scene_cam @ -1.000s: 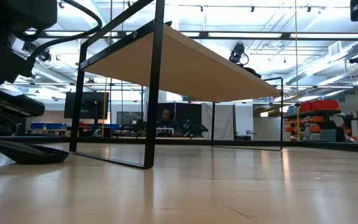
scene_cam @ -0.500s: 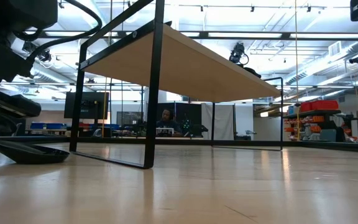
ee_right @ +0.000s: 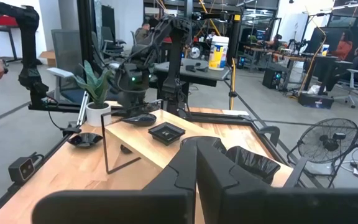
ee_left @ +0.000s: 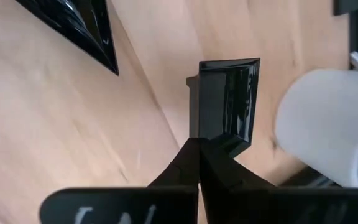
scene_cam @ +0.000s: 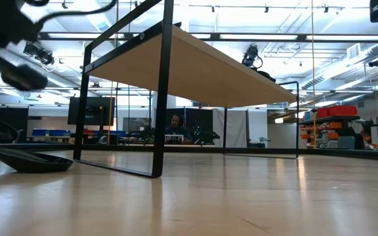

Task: Pick & Place Mini shaped plates
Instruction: Stack the black square shaped plate on top of the black square shaped plate on the shelf

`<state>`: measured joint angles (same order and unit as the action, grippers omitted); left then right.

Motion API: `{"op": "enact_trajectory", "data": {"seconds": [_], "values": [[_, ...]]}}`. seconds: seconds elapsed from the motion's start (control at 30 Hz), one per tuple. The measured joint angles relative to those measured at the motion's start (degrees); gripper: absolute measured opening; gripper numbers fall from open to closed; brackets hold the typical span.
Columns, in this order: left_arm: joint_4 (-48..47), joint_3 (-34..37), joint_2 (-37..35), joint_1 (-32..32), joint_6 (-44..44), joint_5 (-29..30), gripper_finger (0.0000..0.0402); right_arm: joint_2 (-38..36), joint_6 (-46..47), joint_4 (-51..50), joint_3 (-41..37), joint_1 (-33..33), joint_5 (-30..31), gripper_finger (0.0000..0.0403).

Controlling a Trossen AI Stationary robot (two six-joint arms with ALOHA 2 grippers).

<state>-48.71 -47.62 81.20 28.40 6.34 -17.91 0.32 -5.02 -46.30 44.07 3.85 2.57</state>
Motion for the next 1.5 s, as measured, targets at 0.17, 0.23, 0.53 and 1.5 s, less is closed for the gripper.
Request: {"op": "enact_trajectory", "data": {"seconds": [0.17,0.23,0.53,1.5], "values": [[-7.27,-4.94,-1.30,-0.44,-0.13,-0.11,0.0001,-0.02,0.00,0.02,0.00,0.01,0.00,0.0010],[-10.93,-7.32,-1.89,-0.94,-0.13,-0.11,0.0001,-0.02,0.00,-0.01,0.00,-0.01,0.00,0.0010],[-25.56,-19.01,-3.75,-4.61,-1.95,2.13,0.0001,-0.02,0.00,0.01,0.00,0.00,0.00,0.0010],[-13.36,-37.53,-3.57,-26.60,-5.53,10.41,0.0002,-0.02,0.00,0.01,0.00,-0.01,0.00,0.0010]]}}
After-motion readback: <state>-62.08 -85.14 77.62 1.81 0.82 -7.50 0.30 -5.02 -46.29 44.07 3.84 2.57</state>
